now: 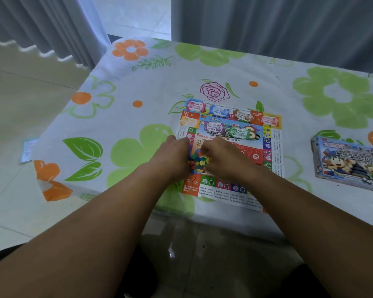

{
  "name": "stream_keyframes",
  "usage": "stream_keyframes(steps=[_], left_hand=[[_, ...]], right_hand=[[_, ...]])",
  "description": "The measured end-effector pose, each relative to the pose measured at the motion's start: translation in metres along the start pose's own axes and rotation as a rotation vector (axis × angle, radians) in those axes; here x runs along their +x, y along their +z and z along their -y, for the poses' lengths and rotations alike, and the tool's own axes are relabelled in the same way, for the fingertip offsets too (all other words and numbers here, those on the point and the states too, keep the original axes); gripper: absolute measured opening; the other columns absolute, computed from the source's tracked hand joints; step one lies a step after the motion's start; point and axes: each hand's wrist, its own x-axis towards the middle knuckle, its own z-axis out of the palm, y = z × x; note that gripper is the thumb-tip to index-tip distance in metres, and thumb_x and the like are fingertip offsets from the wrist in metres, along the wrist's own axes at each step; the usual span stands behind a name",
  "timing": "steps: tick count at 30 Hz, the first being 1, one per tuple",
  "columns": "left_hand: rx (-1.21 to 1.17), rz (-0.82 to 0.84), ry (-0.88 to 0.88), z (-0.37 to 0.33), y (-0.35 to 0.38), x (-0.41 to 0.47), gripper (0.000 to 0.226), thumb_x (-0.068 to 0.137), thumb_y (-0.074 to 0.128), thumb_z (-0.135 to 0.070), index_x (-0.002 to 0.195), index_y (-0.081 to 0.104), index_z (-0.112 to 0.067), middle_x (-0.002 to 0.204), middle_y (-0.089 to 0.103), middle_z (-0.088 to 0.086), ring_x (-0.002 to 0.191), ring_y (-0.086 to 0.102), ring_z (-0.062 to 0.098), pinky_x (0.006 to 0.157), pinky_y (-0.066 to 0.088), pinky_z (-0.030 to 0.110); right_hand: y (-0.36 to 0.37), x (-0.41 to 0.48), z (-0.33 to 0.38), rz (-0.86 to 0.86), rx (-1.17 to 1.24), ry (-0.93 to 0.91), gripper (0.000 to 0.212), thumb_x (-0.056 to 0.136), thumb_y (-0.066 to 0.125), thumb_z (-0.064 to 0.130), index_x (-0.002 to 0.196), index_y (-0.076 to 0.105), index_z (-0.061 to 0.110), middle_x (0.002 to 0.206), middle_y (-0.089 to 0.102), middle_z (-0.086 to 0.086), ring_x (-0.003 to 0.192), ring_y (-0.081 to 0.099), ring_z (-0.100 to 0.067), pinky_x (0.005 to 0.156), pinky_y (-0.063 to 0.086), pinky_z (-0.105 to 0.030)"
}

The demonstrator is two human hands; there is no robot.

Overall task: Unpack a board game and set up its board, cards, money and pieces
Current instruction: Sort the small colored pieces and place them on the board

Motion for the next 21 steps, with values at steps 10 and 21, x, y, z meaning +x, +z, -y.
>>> stream_keyframes(steps=[10, 21], left_hand=[[-0.065, -0.057, 0.047, 0.002, 0.000, 0.006, 0.062, 0.079, 0.077, -0.008, 0.134, 0.048, -0.014, 0.127, 0.048, 0.011, 0.107, 0.056, 0.027, 0.082, 0.044, 0.030], [0.006, -0.013, 0.005, 0.011, 0.002, 0.009, 0.063, 0.070, 0.087, -0.014, 0.125, 0.056, -0.014, 0.122, 0.048, 0.008, 0.088, 0.047, 0.019, 0.074, 0.040, 0.029]], right_hand=[[-0.001, 0.004, -0.003, 0.033, 0.113, -0.033, 0.044, 0.081, 0.073, 0.005, 0.121, 0.059, 0.019, 0.116, 0.053, -0.003, 0.097, 0.057, -0.021, 0.077, 0.051, -0.033], [-0.001, 0.008, 0.003, 0.063, 0.081, -0.041, 0.040, 0.082, 0.075, 0.009, 0.118, 0.059, 0.015, 0.121, 0.051, -0.005, 0.104, 0.056, -0.023, 0.086, 0.053, -0.038]])
